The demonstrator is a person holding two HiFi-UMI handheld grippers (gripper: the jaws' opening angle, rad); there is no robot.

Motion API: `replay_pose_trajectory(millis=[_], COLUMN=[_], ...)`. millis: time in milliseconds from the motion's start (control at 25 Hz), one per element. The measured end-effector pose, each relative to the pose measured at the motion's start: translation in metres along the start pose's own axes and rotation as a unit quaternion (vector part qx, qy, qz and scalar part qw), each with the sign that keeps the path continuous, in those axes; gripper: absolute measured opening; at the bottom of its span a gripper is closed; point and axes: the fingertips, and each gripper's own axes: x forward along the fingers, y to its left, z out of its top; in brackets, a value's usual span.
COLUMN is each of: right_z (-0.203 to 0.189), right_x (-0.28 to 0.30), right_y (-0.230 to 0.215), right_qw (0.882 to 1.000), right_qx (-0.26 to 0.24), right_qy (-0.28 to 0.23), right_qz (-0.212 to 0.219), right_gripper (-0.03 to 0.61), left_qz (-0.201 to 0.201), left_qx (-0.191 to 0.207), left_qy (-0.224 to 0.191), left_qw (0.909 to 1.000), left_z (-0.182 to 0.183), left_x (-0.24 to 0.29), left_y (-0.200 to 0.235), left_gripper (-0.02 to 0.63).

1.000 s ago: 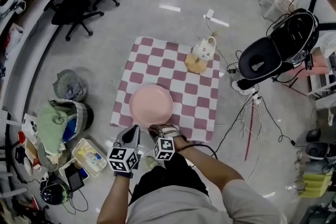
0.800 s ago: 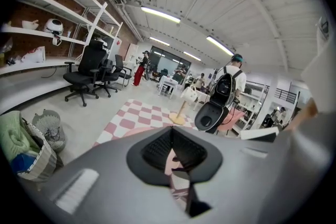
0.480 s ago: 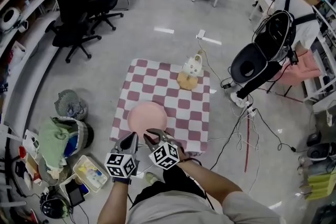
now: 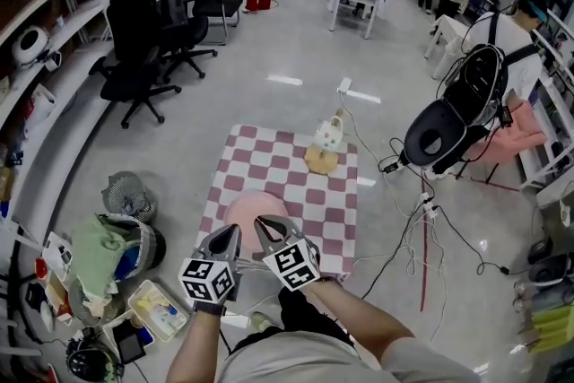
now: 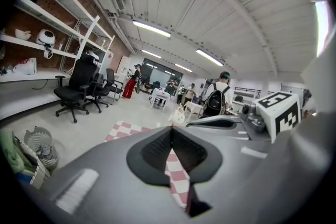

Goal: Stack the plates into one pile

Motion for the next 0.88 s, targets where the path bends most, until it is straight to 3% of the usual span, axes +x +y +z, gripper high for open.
replay_pose_trajectory(millis=[240, 880], right_z=[0.049, 0.124], right_x=[-0.019, -0.062], right_y=[-0.009, -0.036], right_qw=[0.999, 0.988], right_qx=[0.004, 0.112], right_qy=[-0.039, -0.109], right_qz=[-0.014, -0.021], right_gripper=[0.011, 0.009], left_qz=[-0.007, -0.018], left_qx=[0.017, 0.025], left_qy=[-0.024, -0.069], left_qw=[0.9995, 0.9971], left_z=[0.038, 0.114], left_x=[-0.004, -0.032], left_y=[-0.014, -0.047], left_gripper=[0.006, 0.006])
